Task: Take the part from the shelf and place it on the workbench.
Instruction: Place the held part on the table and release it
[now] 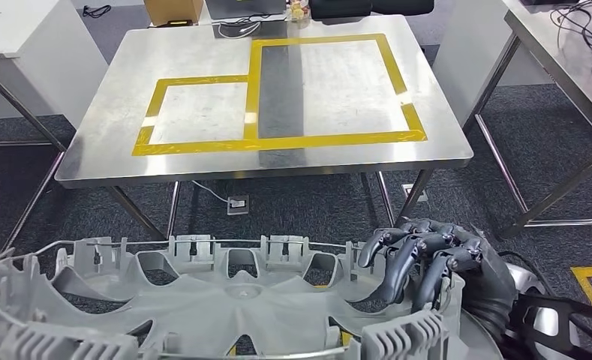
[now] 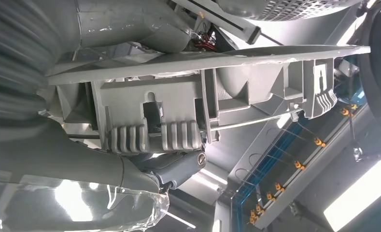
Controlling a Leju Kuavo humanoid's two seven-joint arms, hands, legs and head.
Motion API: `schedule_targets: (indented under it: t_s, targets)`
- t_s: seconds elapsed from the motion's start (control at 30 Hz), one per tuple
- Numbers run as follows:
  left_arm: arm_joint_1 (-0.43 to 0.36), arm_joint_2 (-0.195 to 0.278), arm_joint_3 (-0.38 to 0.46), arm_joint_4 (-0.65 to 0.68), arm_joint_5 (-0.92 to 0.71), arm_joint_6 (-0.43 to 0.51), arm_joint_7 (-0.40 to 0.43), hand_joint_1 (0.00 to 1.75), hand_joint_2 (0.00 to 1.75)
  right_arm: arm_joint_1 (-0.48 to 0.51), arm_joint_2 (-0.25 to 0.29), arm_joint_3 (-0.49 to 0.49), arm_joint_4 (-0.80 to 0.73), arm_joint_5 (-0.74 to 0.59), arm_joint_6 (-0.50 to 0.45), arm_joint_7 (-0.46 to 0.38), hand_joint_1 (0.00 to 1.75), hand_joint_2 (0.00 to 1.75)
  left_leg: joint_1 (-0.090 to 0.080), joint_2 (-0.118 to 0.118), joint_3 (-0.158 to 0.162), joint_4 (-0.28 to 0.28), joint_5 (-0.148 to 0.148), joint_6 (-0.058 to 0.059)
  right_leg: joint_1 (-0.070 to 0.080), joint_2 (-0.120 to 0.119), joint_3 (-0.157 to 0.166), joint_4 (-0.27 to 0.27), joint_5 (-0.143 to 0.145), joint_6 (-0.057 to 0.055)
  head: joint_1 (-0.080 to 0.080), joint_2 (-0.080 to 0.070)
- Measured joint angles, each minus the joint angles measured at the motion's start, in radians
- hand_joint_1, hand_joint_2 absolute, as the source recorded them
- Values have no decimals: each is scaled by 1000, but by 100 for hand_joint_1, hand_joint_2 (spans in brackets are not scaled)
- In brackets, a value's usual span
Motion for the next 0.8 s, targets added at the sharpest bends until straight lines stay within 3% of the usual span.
schedule_targets:
  t_s: [0.03, 0.07, 0.17, 0.23, 0.37, 0.4, 0.47, 0.5, 0.53, 0.57, 0.63, 0.67, 0.73, 0.8]
  targets:
    - [0, -1, 0, 0, -2, 0, 0, 0, 175, -2, 1, 0, 0, 0, -1, 4, 175, 175, 0, 1, -16, 23, 4, 1, 2, 0, 1, 0, -1, -1, 0, 0]
    - [0, -1, 0, 0, -4, -1, 0, 0, 175, -4, 1, 0, 0, 0, -2, 7, 175, 175, -1, 2, -11, 4, 26, 5, 5, 0, 3, 0, -3, -3, 0, 0]
    - [-4, 3, -1, 0, -10, -6, -3, 0, 175, -14, 1, -3, 0, -1, -9, 13, 175, 175, -10, 7, 77, -191, 123, 34, 14, 0, 11, -1, -8, -5, 1, 0]
    - [-8, 9, -1, 0, -13, -11, -6, 0, 175, -16, 1, -5, 0, -2, -14, 13, 175, 175, -18, 12, 110, -260, 135, 49, 16, 0, 10, -1, -11, -1, 1, 0]
    - [-9, 13, -2, 0, -14, -14, -9, 0, 175, -18, 1, -8, 0, -2, -16, 14, 175, 175, -15, 10, 135, -297, 143, 55, 18, -2, 0, 15, -22, 15, 2, 0]
    - [-11, 12, -2, 0, -14, -14, -10, 0, 175, -19, 1, -8, -1, -2, -16, 14, 175, 175, -11, 10, 144, -308, 147, 56, 17, -1, -20, 54, -40, 16, 4, 0]
    - [-13, 8, -2, 0, -14, -14, -10, 0, 175, -20, 1, -9, 0, -2, -17, 15, 175, 175, -9, 8, 148, -313, 149, 58, 11, 1, -89, 185, -89, 16, 6, 0]
    - [-13, 7, -2, 0, -14, -14, -10, 0, 175, -20, 1, -9, 0, -2, -18, 15, 175, 175, -9, 7, 148, -312, 148, 57, 8, 1, -123, 246, -106, 20, 6, 0]
    - [-13, 6, -2, 0, -13, -15, -10, 0, 175, -20, 1, -9, 1, -2, -18, 16, 175, 175, -9, 6, 148, -311, 147, 56, 4, 1, -143, 273, -108, 27, 6, 0]
    - [-13, 4, -3, 0, -13, -15, -10, 0, 175, -20, 1, -10, 2, -1, -18, 16, 175, 175, -7, 4, 149, -309, 145, 54, -1, 1, -143, 263, -95, 38, 6, 0]
    - [-14, 2, -3, 0, -12, -17, -11, 0, 175, -21, 0, -11, 2, -1, -18, 15, 175, 175, -4, -1, 149, -299, 137, 44, -10, 0, -90, 140, -38, 61, 6, 0]
    - [-14, 2, -4, 0, -12, -19, -12, 0, 175, -22, 0, -12, 3, -1, -18, 14, 175, 175, -5, -4, 146, -290, 131, 37, -12, 1, -59, 78, -14, 66, 7, 0]
    - [-15, 3, -4, 0, -12, -22, -13, 0, 175, -25, 0, -14, 3, -2, -18, 12, 175, 175, -8, -6, 140, -275, 120, 24, -12, 3, -26, 13, 8, 53, 6, 0]
    - [-15, 4, -5, 0, -13, -25, -14, 0, 175, -25, -1, -16, 4, -2, -19, 9, 175, 175, -6, -7, 138, -270, 116, 18, -9, 4, -27, 15, 9, 31, 6, 0]
